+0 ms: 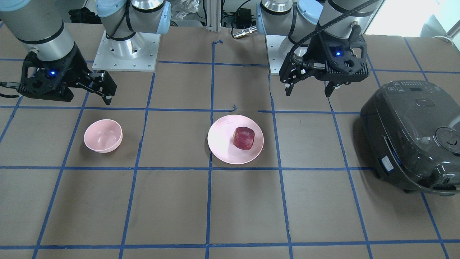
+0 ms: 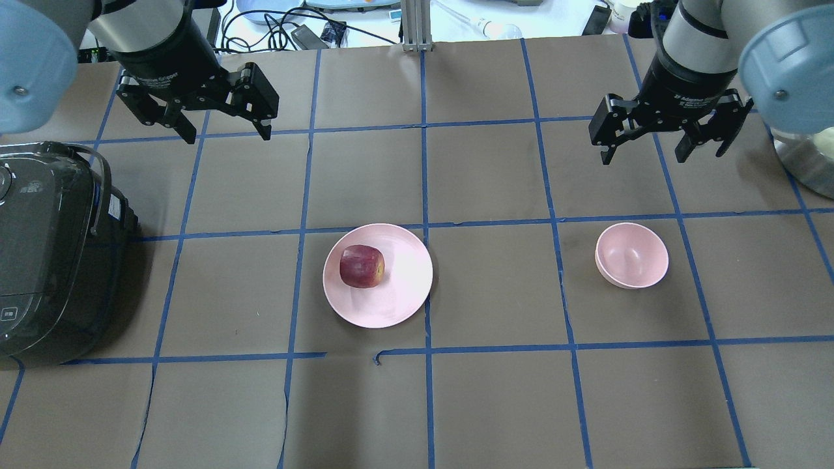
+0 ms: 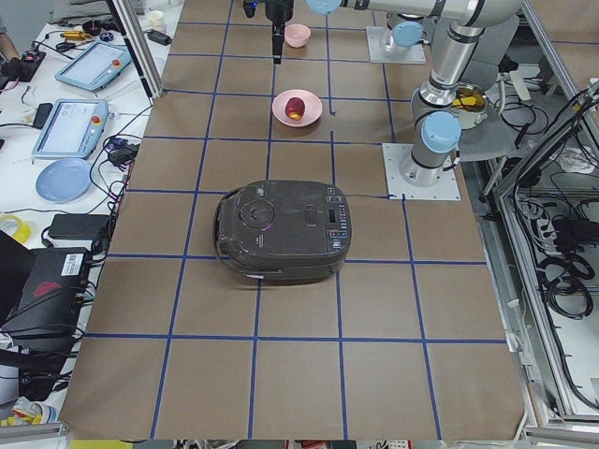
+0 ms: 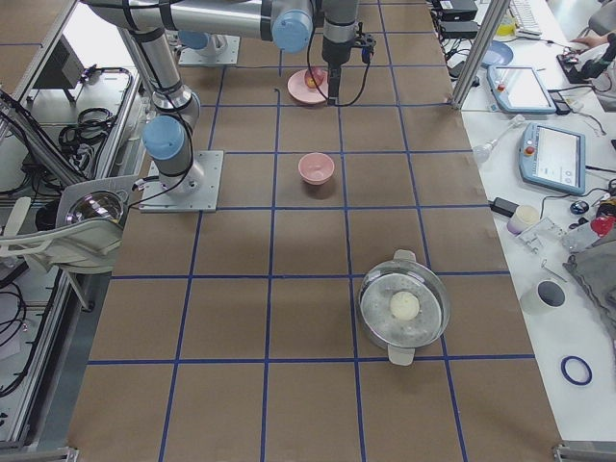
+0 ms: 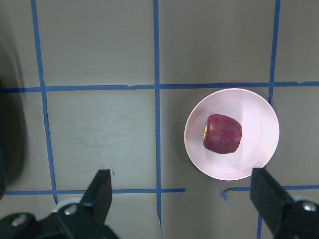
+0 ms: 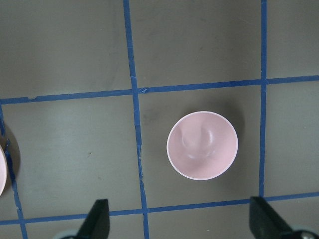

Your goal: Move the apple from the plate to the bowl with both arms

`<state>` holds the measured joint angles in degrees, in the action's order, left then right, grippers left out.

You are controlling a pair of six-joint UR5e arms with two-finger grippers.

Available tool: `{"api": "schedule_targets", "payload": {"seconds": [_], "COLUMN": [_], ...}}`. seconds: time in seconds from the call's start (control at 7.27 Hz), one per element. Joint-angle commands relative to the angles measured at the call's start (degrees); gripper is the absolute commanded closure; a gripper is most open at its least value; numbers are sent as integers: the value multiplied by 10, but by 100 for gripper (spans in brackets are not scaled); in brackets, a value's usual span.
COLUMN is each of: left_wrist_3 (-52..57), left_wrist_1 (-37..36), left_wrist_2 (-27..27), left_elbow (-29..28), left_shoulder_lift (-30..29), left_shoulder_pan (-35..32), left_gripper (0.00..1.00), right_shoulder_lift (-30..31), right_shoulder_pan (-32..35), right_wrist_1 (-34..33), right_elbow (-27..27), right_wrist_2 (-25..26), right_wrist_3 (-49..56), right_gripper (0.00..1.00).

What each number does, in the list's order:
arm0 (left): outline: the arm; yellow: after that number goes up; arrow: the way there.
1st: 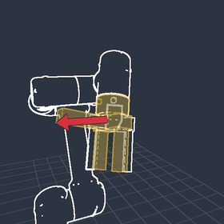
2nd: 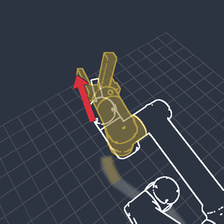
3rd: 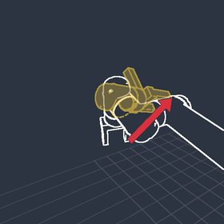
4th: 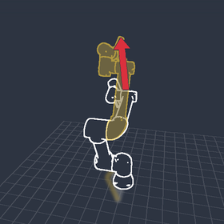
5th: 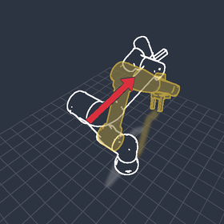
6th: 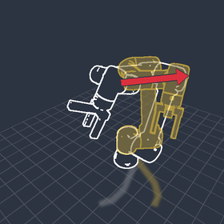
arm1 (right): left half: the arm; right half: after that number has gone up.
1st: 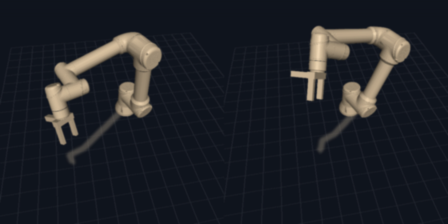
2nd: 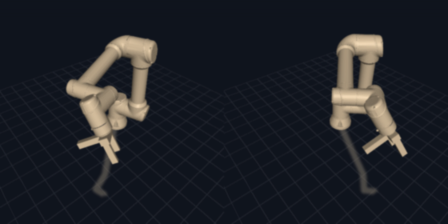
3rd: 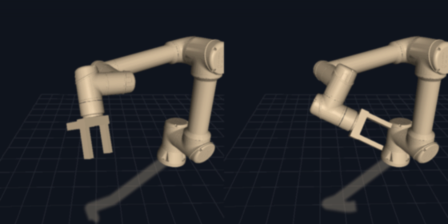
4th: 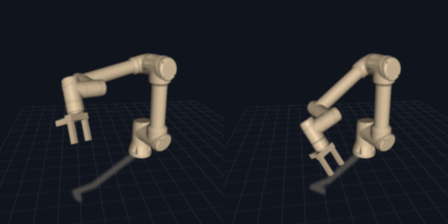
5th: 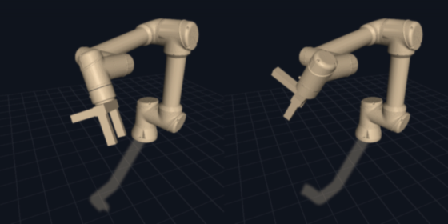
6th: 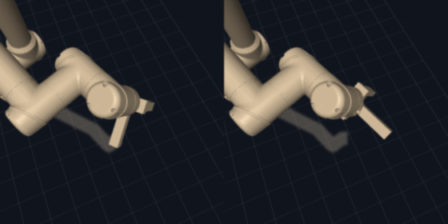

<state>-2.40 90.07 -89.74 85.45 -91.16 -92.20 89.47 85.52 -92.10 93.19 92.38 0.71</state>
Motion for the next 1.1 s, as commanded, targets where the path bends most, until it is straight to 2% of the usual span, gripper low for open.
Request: {"api": "schedule_targets", "payload": {"seconds": [0.0, 0.28, 0.41, 0.83, 0.96], "left_wrist_3": [-2, -14, -45, -95, -88], "left_wrist_1": [0, -15, -45, -172, -187], "left_wrist_2": [1, -2, -2, -5, -4], "left_elbow": [1, 6, 19, 117, 157], "left_shoulder_lift": [-9, -31, -49, -74, -76], "left_shoulder_pan": [-2, -36, -53, -106, -107], "left_gripper": [0, 0, 0, 0, 0], "right_shoulder_lift": [0, 0, -1, -10, -18], "right_shoulder_pan": [-1, -1, -5, -60, -84], "right_wrist_1": [1, -1, -1, 3, -1], "right_elbow": [1, 1, 2, 4, 3], "right_wrist_2": [-1, 0, 6, -4, -4], "right_wrist_3": [1, 0, 6, 12, 55], "right_gripper": [0, 0, 0, 0, 0]}}
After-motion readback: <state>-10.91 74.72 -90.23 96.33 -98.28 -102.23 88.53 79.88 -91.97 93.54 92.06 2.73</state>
